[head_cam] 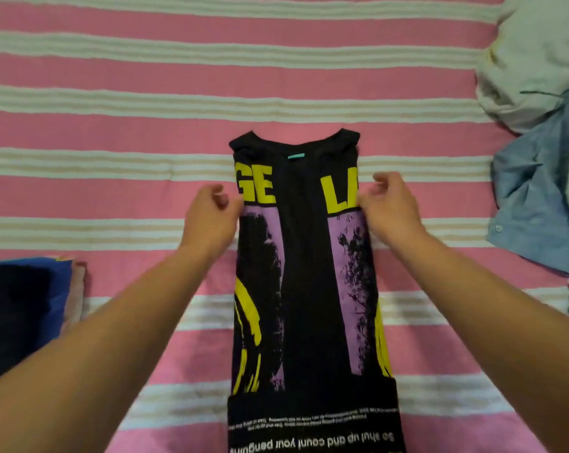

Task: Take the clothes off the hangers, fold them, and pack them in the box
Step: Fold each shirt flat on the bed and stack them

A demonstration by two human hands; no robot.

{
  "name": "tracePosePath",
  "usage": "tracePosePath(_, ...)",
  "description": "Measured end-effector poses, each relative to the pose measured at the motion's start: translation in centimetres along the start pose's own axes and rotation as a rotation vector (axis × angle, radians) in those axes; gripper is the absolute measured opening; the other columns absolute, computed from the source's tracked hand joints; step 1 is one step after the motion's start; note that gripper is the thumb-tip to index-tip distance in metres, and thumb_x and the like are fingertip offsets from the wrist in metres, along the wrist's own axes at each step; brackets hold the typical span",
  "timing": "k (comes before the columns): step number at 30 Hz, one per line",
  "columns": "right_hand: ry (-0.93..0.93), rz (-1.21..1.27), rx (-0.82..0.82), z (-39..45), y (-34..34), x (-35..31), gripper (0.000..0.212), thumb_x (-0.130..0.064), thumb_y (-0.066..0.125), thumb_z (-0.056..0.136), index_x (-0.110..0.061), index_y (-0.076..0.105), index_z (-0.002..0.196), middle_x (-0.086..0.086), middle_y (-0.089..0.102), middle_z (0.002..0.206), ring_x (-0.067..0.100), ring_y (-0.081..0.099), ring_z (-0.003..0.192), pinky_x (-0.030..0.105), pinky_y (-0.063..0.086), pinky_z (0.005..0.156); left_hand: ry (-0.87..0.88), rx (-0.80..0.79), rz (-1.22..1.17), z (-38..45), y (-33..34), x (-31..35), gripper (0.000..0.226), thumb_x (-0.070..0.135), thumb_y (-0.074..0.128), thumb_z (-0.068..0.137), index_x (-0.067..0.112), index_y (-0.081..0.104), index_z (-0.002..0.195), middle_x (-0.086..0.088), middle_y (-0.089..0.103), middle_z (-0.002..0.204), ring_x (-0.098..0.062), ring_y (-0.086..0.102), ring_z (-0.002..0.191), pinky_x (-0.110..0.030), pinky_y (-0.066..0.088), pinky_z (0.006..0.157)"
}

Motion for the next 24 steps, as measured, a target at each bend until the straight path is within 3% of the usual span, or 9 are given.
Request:
tracePosePath(2,0.165,0.285,-0.021,6.1,1.0,-1.8,0.059,-0.031,0.072,0.090,-0.012,0.047,0.140,0.002,0.061,0.124,0.020,0.064,0.106,0.039,0.054,0.093,-0.121,-0.079,-0.229,6.0,1.1,2.0,0.049,0.036,0.067,0.097,0.009,0.056,0.136,-0.001,0.067,0.122,-0.018,0.067,0.104,-0.040,0.055,0.095)
tracePosePath(5,0.215,0.337,-0.256,10.2,3.4,-2.3,0.034,-0.016,0.075,0.088,-0.005,0.064,0.119,0.008,0.074,0.101,0.017,0.074,0.079,0.038,0.061,0.075,-0.207,-0.235,-0.400,9.7,2.9,3.2,0.028,0.017,0.070,0.094,0.003,0.066,0.119,-0.009,0.074,0.107,-0.014,0.074,0.072,-0.031,0.061,0.065)
tracePosePath(9,0.086,0.438,-0.309,6.9,0.8,-2.9,0.032,-0.004,0.069,0.089,-0.008,0.067,0.121,0.006,0.076,0.109,0.019,0.074,0.095,0.036,0.060,0.085,-0.141,-0.234,-0.572,5.6,1.4,3.8,0.020,0.001,0.062,0.095,0.008,0.068,0.112,-0.002,0.077,0.085,-0.018,0.076,0.078,-0.032,0.061,0.064)
tracePosePath(11,-0.102,0.510,-0.321,2.4,-2.5,-2.9,0.037,0.001,0.069,0.086,-0.014,0.068,0.120,0.003,0.074,0.115,0.016,0.070,0.108,0.030,0.055,0.092,0.037,-0.223,-0.600,1.7,-1.2,3.3,0.027,-0.001,0.065,0.090,0.012,0.070,0.112,0.001,0.078,0.094,-0.014,0.074,0.088,-0.029,0.059,0.075)
tracePosePath(14,-0.233,0.363,-0.381,-5.6,-5.3,-0.3,0.039,0.001,0.078,0.077,-0.023,0.073,0.107,-0.009,0.074,0.104,0.003,0.067,0.101,0.018,0.048,0.090,0.214,-0.285,-0.373,-4.8,-3.7,0.2,0.041,0.006,0.077,0.079,0.020,0.071,0.117,-0.002,0.070,0.123,-0.015,0.065,0.110,-0.026,0.051,0.098)
tracePosePath(16,-0.318,0.079,-0.355,-9.1,-5.0,4.0,0.042,-0.004,0.080,0.072,-0.034,0.071,0.100,-0.010,0.063,0.112,0.001,0.059,0.107,0.016,0.042,0.097,0.217,-0.307,-0.133,-8.2,-4.0,-3.5,0.049,0.003,0.084,0.078,0.032,0.070,0.114,0.007,0.055,0.126,-0.013,0.057,0.115,-0.012,0.045,0.097)
tracePosePath(20,-0.325,-0.283,-0.456,-13.1,-3.9,12.2,0.079,0.023,0.061,0.079,-0.044,0.061,0.120,-0.006,0.035,0.146,0.017,0.037,0.139,0.044,0.041,0.114,0.221,-0.616,0.278,-12.7,-2.8,-10.4,0.099,-0.013,0.070,0.082,0.071,0.047,0.127,0.018,0.036,0.123,-0.006,0.044,0.116,-0.005,0.037,0.097)
tracePosePath(22,-0.274,-0.245,-0.414,-13.7,-4.4,12.9,0.076,0.026,0.054,0.082,-0.038,0.060,0.122,-0.006,0.034,0.145,0.016,0.039,0.139,0.041,0.042,0.114,0.220,-0.605,0.308,-13.2,-3.0,-10.9,0.089,-0.010,0.065,0.088,0.066,0.048,0.130,0.015,0.040,0.121,-0.009,0.048,0.109,-0.010,0.043,0.093)
tracePosePath(24,-0.235,-0.226,-0.303,-13.2,-4.8,11.8,0.058,0.016,0.056,0.089,-0.029,0.063,0.124,-0.002,0.042,0.138,0.020,0.048,0.129,0.037,0.043,0.112,0.083,-0.448,0.105,-13.1,-3.3,-9.4,0.057,-0.005,0.058,0.095,0.043,0.063,0.125,0.008,0.051,0.117,-0.015,0.058,0.093,-0.019,0.052,0.072)
Point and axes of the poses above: each hand's wrist, its own z-axis towards the middle knuckle, its own y-axis out of the palm, x = y × z, the point moved 2 cm from there along z, towards the middle knuckle
